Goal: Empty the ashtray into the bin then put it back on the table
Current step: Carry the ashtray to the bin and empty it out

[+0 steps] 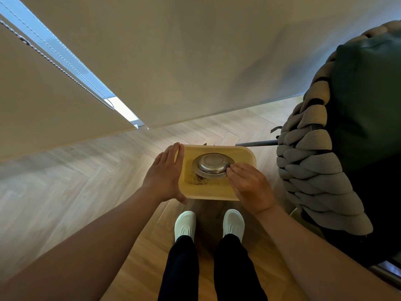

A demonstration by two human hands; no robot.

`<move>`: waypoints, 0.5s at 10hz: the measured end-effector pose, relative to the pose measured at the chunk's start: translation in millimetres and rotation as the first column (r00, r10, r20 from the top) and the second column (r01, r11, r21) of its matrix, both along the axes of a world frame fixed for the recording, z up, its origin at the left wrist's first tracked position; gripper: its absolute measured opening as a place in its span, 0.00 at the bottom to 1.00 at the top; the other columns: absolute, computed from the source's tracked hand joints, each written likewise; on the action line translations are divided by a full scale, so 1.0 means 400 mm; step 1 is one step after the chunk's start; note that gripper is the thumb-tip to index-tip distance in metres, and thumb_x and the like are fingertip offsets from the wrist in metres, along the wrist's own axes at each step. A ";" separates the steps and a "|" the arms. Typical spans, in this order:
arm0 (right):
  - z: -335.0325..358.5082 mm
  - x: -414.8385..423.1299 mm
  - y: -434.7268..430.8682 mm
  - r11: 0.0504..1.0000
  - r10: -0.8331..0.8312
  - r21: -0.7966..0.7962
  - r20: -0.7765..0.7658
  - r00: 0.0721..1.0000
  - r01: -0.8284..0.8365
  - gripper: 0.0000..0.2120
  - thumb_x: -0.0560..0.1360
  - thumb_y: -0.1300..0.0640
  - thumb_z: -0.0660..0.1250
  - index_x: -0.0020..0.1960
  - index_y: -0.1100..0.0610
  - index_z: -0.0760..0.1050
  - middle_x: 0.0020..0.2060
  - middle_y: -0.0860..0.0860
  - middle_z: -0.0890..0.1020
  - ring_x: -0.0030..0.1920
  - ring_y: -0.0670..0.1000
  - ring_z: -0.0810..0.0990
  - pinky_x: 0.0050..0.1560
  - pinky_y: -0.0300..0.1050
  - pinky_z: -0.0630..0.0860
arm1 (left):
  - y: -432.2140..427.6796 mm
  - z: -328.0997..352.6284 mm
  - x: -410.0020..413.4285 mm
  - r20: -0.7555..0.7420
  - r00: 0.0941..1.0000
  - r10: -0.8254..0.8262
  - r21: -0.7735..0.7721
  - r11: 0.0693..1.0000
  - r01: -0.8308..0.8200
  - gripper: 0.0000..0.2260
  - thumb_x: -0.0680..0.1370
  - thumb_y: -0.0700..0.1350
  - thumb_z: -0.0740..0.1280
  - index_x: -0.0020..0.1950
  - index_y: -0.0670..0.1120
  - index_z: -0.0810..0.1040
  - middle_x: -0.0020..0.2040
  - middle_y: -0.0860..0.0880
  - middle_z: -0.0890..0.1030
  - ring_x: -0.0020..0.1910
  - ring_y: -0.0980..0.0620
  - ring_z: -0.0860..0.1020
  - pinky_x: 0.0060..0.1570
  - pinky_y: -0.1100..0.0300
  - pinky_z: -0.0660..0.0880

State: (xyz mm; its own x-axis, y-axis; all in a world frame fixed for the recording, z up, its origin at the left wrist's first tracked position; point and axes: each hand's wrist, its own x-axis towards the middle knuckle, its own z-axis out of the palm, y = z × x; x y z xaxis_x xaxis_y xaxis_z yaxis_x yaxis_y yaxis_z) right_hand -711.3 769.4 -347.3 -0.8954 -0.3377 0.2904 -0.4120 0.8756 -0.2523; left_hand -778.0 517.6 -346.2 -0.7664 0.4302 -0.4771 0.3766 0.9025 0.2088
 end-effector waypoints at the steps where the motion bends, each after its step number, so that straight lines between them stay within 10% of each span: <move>1: 0.006 0.000 -0.002 1.000 -0.006 -0.008 0.004 1.000 0.006 0.11 0.66 0.70 0.78 0.48 0.68 0.84 0.43 0.61 0.87 0.44 0.59 0.87 0.46 0.53 0.84 | 0.002 0.001 0.001 -0.003 1.000 0.000 -0.003 1.000 0.000 0.71 0.53 0.70 0.77 0.78 0.44 0.34 0.80 0.43 0.43 0.79 0.43 0.44 0.76 0.49 0.47; 5: 0.020 0.008 0.001 0.972 -0.134 -0.139 0.323 0.937 0.187 0.05 0.75 0.64 0.71 0.50 0.63 0.84 0.36 0.56 0.85 0.33 0.55 0.83 0.36 0.52 0.83 | 0.004 0.003 0.004 0.004 1.000 0.003 0.000 1.000 -0.003 0.72 0.53 0.69 0.78 0.77 0.44 0.32 0.80 0.42 0.40 0.79 0.43 0.42 0.75 0.51 0.43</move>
